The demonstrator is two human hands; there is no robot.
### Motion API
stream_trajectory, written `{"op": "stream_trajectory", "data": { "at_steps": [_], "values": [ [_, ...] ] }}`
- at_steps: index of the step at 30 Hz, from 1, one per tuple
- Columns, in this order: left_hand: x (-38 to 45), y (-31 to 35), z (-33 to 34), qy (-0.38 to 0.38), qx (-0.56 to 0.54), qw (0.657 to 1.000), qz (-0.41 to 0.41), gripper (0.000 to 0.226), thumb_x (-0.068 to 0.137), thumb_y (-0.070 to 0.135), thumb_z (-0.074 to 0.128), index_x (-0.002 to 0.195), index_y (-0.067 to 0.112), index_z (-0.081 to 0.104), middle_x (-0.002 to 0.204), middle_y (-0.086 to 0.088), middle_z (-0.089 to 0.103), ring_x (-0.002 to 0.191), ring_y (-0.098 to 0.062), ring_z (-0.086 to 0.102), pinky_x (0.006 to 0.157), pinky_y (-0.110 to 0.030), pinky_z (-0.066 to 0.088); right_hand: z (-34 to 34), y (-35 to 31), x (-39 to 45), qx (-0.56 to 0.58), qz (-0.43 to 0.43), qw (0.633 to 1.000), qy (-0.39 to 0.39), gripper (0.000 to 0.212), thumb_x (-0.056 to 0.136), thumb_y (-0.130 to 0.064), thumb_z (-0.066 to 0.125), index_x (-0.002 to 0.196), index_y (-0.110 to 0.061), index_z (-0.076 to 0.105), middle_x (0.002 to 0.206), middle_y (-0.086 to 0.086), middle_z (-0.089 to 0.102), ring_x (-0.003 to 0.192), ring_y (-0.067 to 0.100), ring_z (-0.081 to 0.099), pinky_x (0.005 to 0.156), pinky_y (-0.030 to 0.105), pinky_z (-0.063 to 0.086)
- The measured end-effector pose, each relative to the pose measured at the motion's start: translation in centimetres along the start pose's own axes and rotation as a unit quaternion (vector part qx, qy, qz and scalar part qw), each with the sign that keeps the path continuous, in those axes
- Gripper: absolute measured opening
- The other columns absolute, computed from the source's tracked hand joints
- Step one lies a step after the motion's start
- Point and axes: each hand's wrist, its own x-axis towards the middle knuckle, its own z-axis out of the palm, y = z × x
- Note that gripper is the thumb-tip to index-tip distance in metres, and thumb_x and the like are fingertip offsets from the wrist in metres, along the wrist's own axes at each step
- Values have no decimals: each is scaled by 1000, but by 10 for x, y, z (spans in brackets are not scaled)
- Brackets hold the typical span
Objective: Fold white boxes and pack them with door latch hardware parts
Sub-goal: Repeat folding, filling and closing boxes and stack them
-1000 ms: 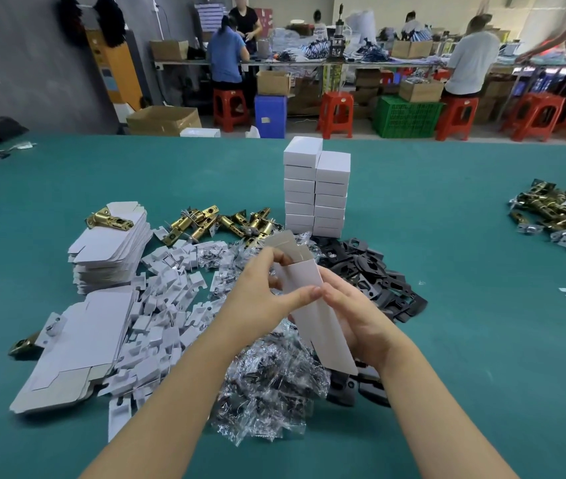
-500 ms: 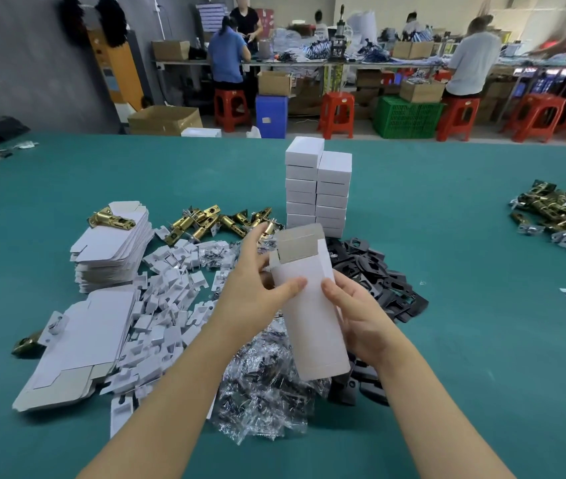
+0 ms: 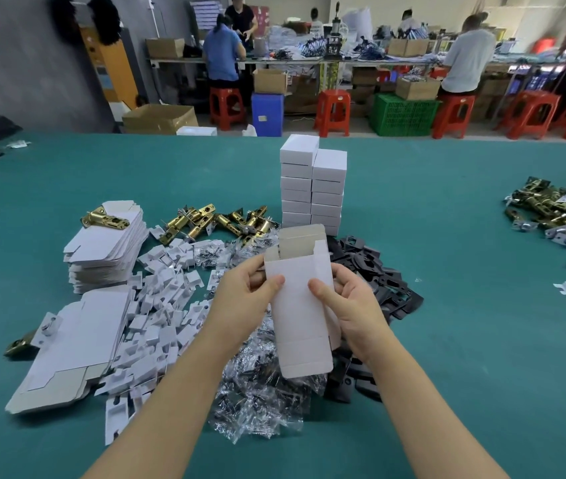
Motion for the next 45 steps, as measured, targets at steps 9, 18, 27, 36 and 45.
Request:
{"op": "stream_trajectory", "data": {
  "at_steps": [9,18,27,36,45],
  "values": [
    [-1,-5,-5,-73,-2,997,-41,59,90,11,75,141,30,51,113,7,76,103,-15,73,81,-37,63,-6,-7,0,-21,-14,999,-41,57,94,-37,64,145,-37,40,115,1,77,100,23,76,74,34,62],
    [-4,-5,-10,-99,28,995,-19,59,93,13,73,138,44,50,112,14,75,105,-8,71,82,-27,60,-18,-11,1,-82,-44,994,-63,65,83,-39,78,138,-60,50,127,0,72,114,23,71,88,41,62],
    [-4,-7,-11,-50,23,998,30,62,95,18,71,136,57,47,118,19,68,111,-5,66,87,-28,59,-15,-15,-3,-86,-19,992,-89,35,91,-24,71,122,-39,64,118,2,73,109,26,71,85,45,62],
    [-3,-3,-17,-54,-2,998,31,29,95,10,68,115,31,73,105,2,73,97,-14,69,77,-24,59,-13,-14,-8,-34,11,991,-127,37,95,-15,69,125,-36,66,119,4,73,112,23,71,83,38,62],
    [-5,-1,-19,-60,2,998,20,28,95,16,70,100,42,79,97,6,77,87,-13,73,69,-22,59,-16,-13,-3,-12,4,996,-88,34,83,-38,77,115,-27,79,129,-10,69,103,21,74,70,29,63]
  ]
}}
